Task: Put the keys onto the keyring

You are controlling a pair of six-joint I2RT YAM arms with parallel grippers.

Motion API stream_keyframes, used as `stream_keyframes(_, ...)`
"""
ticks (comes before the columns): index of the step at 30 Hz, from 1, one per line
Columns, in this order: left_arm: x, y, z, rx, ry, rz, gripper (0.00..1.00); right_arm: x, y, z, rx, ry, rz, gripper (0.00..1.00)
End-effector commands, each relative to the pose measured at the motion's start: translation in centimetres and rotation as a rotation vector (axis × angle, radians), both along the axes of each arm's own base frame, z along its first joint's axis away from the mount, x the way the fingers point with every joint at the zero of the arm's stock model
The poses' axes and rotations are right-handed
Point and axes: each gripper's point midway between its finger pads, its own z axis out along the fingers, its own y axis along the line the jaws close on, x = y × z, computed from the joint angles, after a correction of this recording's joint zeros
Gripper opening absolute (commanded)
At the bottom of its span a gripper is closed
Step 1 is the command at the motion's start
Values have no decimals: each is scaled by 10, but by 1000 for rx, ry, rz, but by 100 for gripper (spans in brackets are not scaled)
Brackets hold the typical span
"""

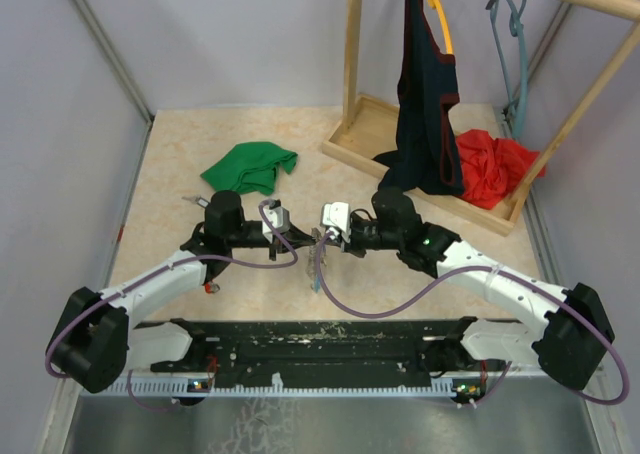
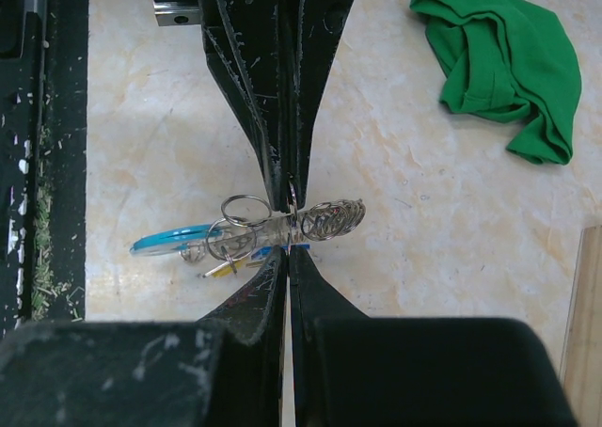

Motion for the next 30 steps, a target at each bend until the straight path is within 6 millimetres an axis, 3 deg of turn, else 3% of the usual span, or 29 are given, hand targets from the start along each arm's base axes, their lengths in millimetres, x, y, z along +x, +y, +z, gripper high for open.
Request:
stream_keyframes(1,-1,-6,14,-28,-39,-29,0,7,13,35,76,-86,22,0)
stream_keyframes(20,-5,-8,15,-30,-38,-54,0,6,17,34,76,-91,27,0)
stream_keyframes(30,1,-7,13,-21,-42,-13,0,4,8,34,58,-90,3,0)
